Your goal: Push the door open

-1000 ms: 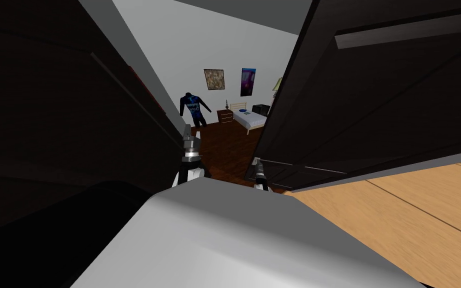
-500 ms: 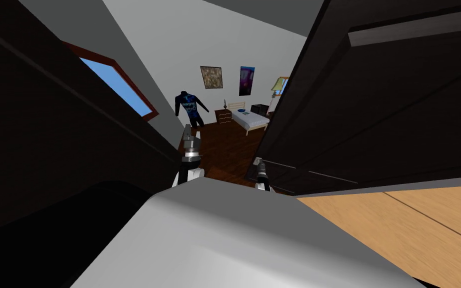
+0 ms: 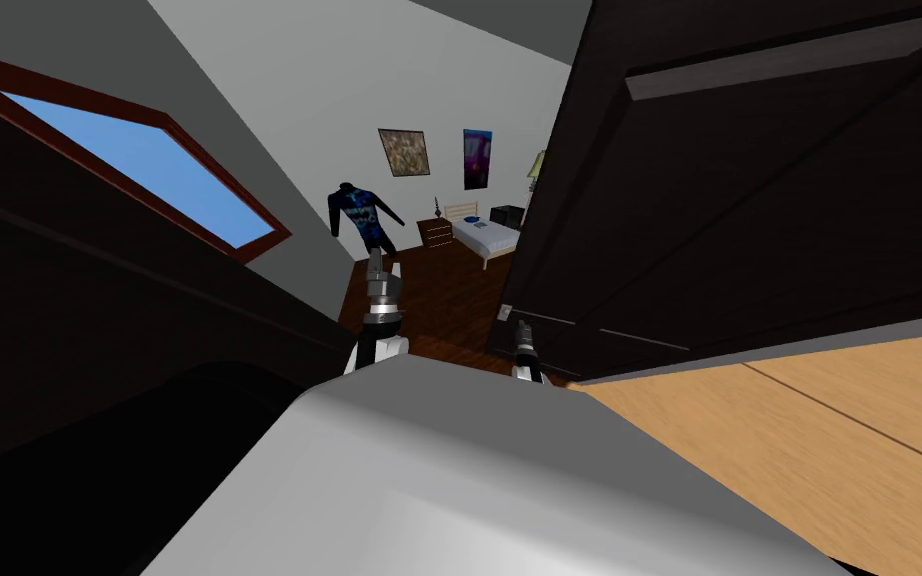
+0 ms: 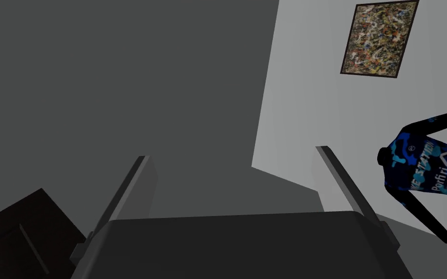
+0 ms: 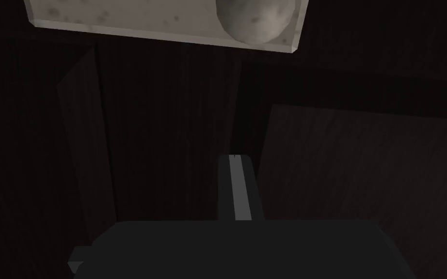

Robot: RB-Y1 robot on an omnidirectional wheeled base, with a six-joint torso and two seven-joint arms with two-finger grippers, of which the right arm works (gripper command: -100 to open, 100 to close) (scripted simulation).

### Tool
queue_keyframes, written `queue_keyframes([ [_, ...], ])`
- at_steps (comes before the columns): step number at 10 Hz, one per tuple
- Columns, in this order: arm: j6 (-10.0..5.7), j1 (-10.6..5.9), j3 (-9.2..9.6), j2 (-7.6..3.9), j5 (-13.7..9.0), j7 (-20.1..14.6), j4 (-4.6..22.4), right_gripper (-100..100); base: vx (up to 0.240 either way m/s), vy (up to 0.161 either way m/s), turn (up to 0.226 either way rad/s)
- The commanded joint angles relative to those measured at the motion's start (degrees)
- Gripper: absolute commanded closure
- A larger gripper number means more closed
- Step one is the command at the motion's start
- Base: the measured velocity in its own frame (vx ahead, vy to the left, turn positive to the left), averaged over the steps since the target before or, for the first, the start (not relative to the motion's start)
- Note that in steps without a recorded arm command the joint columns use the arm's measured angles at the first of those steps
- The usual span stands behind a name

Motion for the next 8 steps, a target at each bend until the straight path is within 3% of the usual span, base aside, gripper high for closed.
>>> queue_keyframes([
  [1, -0.10, -0.16, 1.65, -0.29, -0.9, 0.6, 0.3, -100, -0.089, -0.054, -0.141],
  [2, -0.09, -0.05, 3.42, -0.28, -1.9, 1.3, 0.2, -100, -0.079, -0.055, -0.238],
  [5, -0.07, 0.12, 6.23, 0.11, -3.4, 2.4, 0.0, -100, -0.050, -0.018, -0.138],
  [6, -0.06, 0.23, 8.10, 0.64, -4.5, 3.2, -0.2, -100, -0.052, -0.003, -0.188],
  [7, -0.06, 0.23, 8.10, 0.64, -4.5, 3.2, -0.2, -100, -0.041, 0.000, -0.094],
  [8, -0.05, 0.34, 9.88, 1.36, -5.4, 3.9, -0.3, -100, -0.052, 0.012, -0.160],
])
